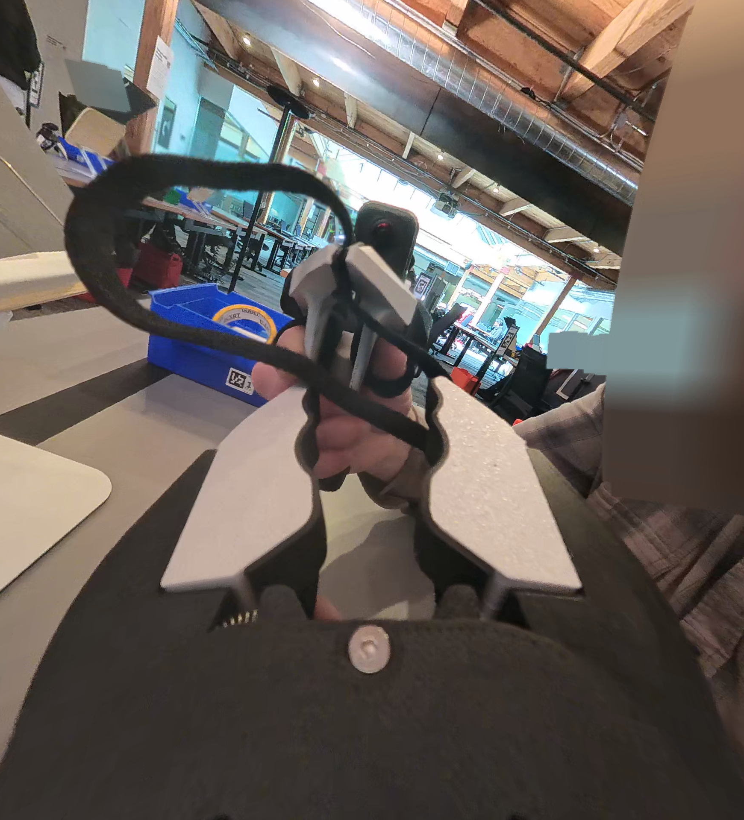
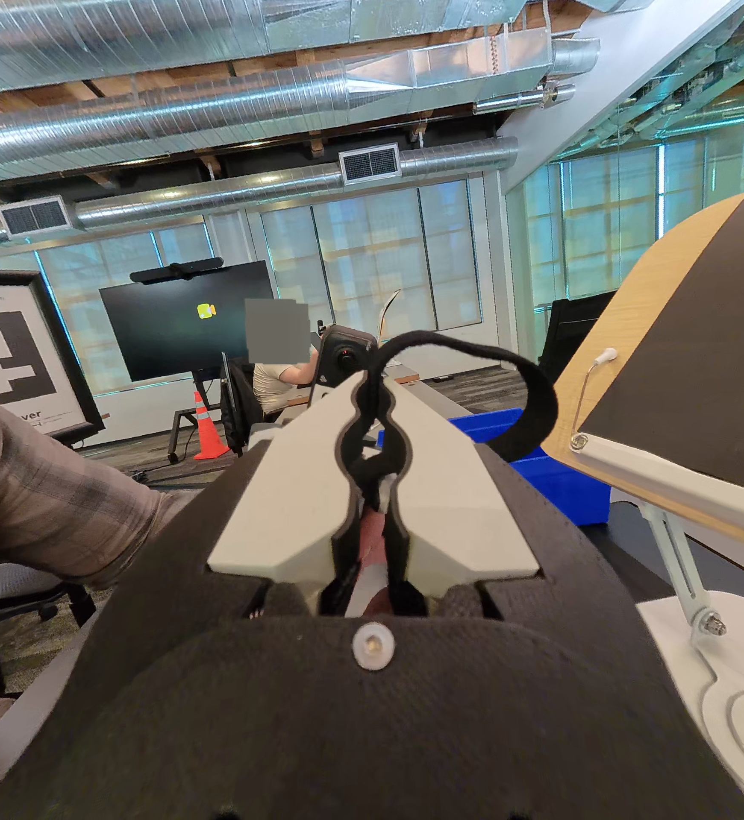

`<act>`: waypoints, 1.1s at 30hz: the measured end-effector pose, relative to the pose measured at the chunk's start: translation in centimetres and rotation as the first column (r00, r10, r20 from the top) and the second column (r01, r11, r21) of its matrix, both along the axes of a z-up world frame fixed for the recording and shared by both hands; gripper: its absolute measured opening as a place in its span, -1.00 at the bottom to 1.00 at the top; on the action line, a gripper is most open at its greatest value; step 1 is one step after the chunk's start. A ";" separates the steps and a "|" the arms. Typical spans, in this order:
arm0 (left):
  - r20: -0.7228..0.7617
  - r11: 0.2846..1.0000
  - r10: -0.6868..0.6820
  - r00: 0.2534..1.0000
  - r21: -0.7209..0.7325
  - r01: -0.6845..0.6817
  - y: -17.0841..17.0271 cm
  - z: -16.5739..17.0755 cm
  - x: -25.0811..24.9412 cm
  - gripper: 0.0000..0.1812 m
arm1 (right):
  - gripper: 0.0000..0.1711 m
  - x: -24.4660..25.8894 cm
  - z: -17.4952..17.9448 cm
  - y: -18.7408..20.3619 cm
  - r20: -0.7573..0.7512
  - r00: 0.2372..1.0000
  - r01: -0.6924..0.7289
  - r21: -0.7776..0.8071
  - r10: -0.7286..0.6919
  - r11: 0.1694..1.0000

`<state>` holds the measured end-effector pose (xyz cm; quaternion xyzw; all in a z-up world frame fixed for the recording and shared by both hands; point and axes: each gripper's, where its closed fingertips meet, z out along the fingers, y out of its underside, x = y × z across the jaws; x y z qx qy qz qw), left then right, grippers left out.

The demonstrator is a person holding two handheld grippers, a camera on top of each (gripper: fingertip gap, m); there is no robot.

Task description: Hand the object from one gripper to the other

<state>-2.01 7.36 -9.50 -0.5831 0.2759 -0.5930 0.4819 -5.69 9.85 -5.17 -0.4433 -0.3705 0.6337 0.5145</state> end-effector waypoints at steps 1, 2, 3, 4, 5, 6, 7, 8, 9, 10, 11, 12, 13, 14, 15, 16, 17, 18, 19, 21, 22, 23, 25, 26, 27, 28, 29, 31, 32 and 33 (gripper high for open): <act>-0.007 1.000 -0.001 1.000 0.005 0.001 0.0 0.0 0.0 -0.48 | -1.00 -0.1 -0.1 0.0 0.005 1.000 0.001 0.001 -0.001 1.000; -0.015 1.000 0.000 1.000 0.008 0.000 -0.1 -0.1 0.1 -0.47 | -1.00 -0.1 -0.1 0.0 0.005 1.000 0.003 -0.001 -0.003 1.000; -0.019 1.000 0.000 1.000 0.011 0.000 -0.1 -0.1 0.1 -0.47 | -1.00 -0.1 -0.1 0.0 0.006 1.000 0.004 -0.001 -0.004 1.000; -0.017 1.000 -0.001 1.000 0.012 0.001 -0.1 -0.1 0.1 -0.48 | -1.00 -0.2 -0.2 0.0 0.012 1.000 0.007 0.003 -0.007 1.000; -0.015 1.000 -0.001 1.000 0.010 0.001 -0.1 -0.1 0.1 -0.48 | -1.00 -0.2 -0.3 0.0 0.018 1.000 0.012 0.006 -0.013 1.000; -0.015 1.000 0.002 1.000 0.012 -0.002 -0.1 -0.1 0.0 -0.48 | -1.00 -0.3 -0.4 0.1 0.022 1.000 0.018 0.008 -0.018 1.000; -0.024 1.000 0.009 1.000 0.023 -0.008 0.0 -0.2 0.0 -0.49 | -1.00 -0.3 -0.5 0.2 0.027 0.999 0.021 0.009 -0.021 1.000; -0.036 0.999 0.023 0.999 0.039 -0.022 0.0 -0.2 0.0 -0.50 | -1.00 -0.4 -0.6 0.2 0.035 0.999 0.026 0.012 -0.026 1.000; -0.041 0.998 0.036 0.999 0.053 -0.033 0.1 -0.2 0.1 -0.54 | -1.00 -0.5 -0.7 0.2 0.042 0.999 0.033 0.015 -0.034 0.999; -0.040 0.997 0.042 0.998 0.061 -0.040 0.0 -0.1 0.0 -0.59 | -1.00 -0.6 -0.8 0.3 0.047 0.998 0.039 0.016 -0.040 0.999; -0.032 0.997 0.042 0.999 0.058 -0.040 0.0 0.0 0.0 -0.63 | -1.00 -0.6 -0.9 0.3 0.052 0.998 0.045 0.020 -0.046 0.999; -0.022 0.998 0.040 0.999 0.048 -0.039 0.1 0.0 0.0 -0.68 | -1.00 -0.8 -1.1 0.3 0.063 0.996 0.055 0.027 -0.056 0.998; -0.011 0.999 0.037 0.999 0.035 -0.037 0.1 0.0 -0.1 -0.72 | -1.00 -0.9 -1.3 0.4 0.075 0.995 0.064 0.035 -0.067 0.997; 0.000 0.999 0.039 0.999 0.022 -0.039 0.3 0.0 -0.1 -0.77 | -1.00 -1.0 -1.4 0.3 0.084 0.994 0.071 0.047 -0.075 0.996; 0.013 0.999 0.039 0.999 0.009 -0.039 0.4 0.0 -0.2 -0.81 | -1.00 -1.2 -1.6 0.2 0.094 0.992 0.079 0.066 -0.085 0.995; 0.027 0.999 0.034 0.999 -0.002 -0.034 0.4 0.0 -0.3 -0.84 | -1.00 -1.3 -1.8 0.2 0.107 0.989 0.092 0.089 -0.102 0.992; 0.039 0.999 0.031 0.999 -0.012 -0.030 0.5 0.0 -0.4 -0.87 | -1.00 -1.4 -2.0 0.3 0.121 0.985 0.107 0.111 -0.121 0.988; 0.049 0.999 0.029 0.998 -0.020 -0.028 0.5 0.0 -0.4 -0.89 | -1.00 -1.5 -2.1 0.3 0.132 0.982 0.120 0.129 -0.137 0.984; 0.055 0.999 0.026 0.998 -0.027 -0.025 0.5 0.0 -0.4 -0.91 | -1.00 -1.5 -2.2 0.4 0.139 0.978 0.134 0.142 -0.154 0.981; 0.064 0.999 0.019 0.998 -0.038 -0.017 0.5 0.0 -0.4 -0.92 | -1.00 -1.6 -2.4 0.6 0.157 0.972 0.149 0.166 -0.175 0.975; 0.071 0.999 0.013 0.997 -0.044 -0.010 0.5 0.0 -0.4 -0.91 | -1.00 -1.6 -2.5 0.6 0.165 0.968 0.156 0.185 -0.187 0.970; 0.080 0.999 0.006 0.997 -0.050 -0.002 0.4 0.0 -0.4 -0.89 | -1.00 -1.6 -2.5 0.6 0.171 0.965 0.163 0.205 -0.199 0.965; 0.095 0.998 -0.015 0.995 -0.055 0.020 0.2 0.2 -0.3 -0.83 | -1.00 -1.5 -2.5 0.6 0.179 0.961 0.167 0.233 -0.211 0.958; 0.100 0.998 -0.026 0.995 -0.056 0.032 0.1 0.3 -0.3 -0.79 | -1.00 -1.5 -2.6 0.6 0.183 0.959 0.170 0.246 -0.218 0.954; 0.103 0.998 -0.034 0.994 -0.054 0.039 0.0 0.3 -0.3 -0.77 | -1.00 -1.5 -2.7 0.6 0.189 0.956 0.171 0.259 -0.224 0.951; 0.106 0.998 -0.039 0.994 -0.048 0.044 -0.1 0.4 -0.3 -0.75 | -1.00 -1.6 -2.8 0.6 0.192 0.954 0.172 0.270 -0.229 0.947; 0.111 0.998 -0.046 0.993 -0.045 0.052 -0.3 0.5 -0.3 -0.71 | -1.00 -1.5 -2.8 0.6 0.193 0.953 0.176 0.277 -0.234 0.945; 0.124 0.997 -0.063 0.990 -0.044 0.069 -0.5 0.6 -0.3 -0.67 | -1.00 -1.5 -2.8 0.6 0.194 0.952 0.175 0.286 -0.236 0.942; 0.132 0.996 -0.070 0.989 -0.043 0.076 -0.5 0.7 -0.3 -0.64 | -1.00 -1.4 -2.8 0.7 0.195 0.951 0.176 0.296 -0.240 0.939; 0.138 0.996 -0.075 0.988 -0.046 0.082 -0.6 0.7 -0.2 -0.63 | -1.00 -1.4 -2.8 0.7 0.197 0.949 0.178 0.305 -0.244 0.936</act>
